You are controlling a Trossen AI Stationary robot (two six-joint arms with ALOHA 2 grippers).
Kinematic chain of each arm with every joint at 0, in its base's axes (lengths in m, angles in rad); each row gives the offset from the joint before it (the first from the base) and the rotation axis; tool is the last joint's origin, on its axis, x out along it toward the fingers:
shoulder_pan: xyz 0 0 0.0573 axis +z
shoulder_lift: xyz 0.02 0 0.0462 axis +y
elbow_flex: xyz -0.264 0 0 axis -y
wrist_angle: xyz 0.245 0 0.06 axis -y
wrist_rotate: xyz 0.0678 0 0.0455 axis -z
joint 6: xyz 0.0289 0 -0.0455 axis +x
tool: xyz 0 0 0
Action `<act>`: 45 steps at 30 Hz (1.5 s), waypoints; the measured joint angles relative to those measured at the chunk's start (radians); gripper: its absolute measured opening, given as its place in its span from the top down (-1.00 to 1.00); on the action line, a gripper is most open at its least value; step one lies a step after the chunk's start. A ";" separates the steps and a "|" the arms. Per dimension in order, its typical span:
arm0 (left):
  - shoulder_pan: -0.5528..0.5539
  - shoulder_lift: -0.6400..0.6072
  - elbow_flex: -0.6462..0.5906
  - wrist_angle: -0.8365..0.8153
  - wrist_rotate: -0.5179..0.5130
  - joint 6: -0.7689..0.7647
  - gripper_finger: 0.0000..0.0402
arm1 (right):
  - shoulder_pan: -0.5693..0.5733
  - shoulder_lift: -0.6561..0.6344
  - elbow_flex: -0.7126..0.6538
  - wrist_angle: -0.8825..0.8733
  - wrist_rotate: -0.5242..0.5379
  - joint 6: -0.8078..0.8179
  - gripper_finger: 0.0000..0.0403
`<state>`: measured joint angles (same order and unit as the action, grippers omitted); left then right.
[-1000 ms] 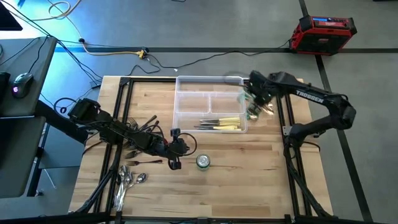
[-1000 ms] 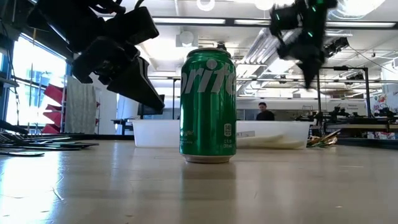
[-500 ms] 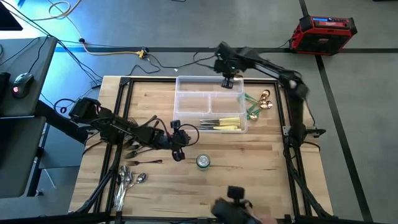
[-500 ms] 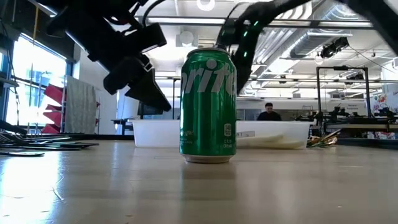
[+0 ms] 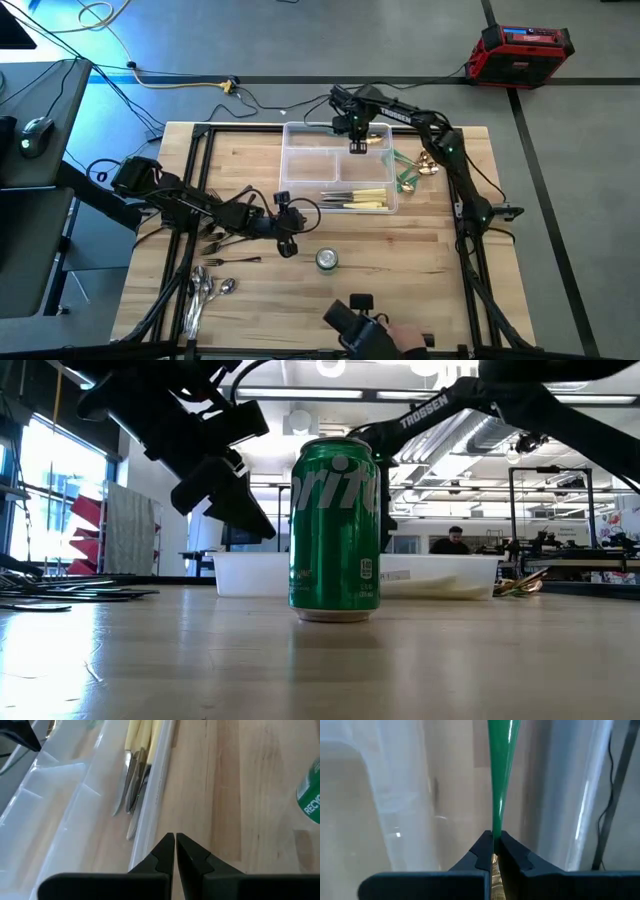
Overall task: Sort silverware
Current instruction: Put the green spoon into the silverware tray
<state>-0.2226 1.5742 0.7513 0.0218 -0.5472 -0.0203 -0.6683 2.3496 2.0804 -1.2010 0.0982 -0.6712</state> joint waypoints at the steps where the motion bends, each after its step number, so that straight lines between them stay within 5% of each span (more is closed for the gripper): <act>1: 0.000 0.000 0.000 0.003 -0.006 0.016 1.00 | -0.005 0.000 0.000 0.003 -0.002 0.001 1.00; 14: 0.001 0.000 0.000 0.069 -0.049 0.120 1.00 | -0.037 0.005 0.000 -0.021 0.000 -0.004 0.69; 18: 0.001 0.000 0.000 0.105 -0.049 0.096 1.00 | -0.023 -0.001 0.000 -0.042 0.092 -0.031 0.55; 31: 0.000 0.000 0.001 0.113 -0.079 0.067 1.00 | -0.130 -0.387 0.001 -0.269 -0.082 0.086 0.48; 37: 0.000 0.000 0.001 0.112 -0.090 0.117 1.00 | -0.228 -0.429 -0.003 -0.370 -0.095 0.178 0.48; 45: 0.006 0.000 0.001 0.113 -0.094 0.154 1.00 | -0.291 -0.427 -0.280 -0.355 -0.096 0.168 0.43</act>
<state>-0.2161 1.5742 0.7521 0.1352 -0.6416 0.1340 -0.9593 1.9224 1.8003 -1.5562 0.0021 -0.5034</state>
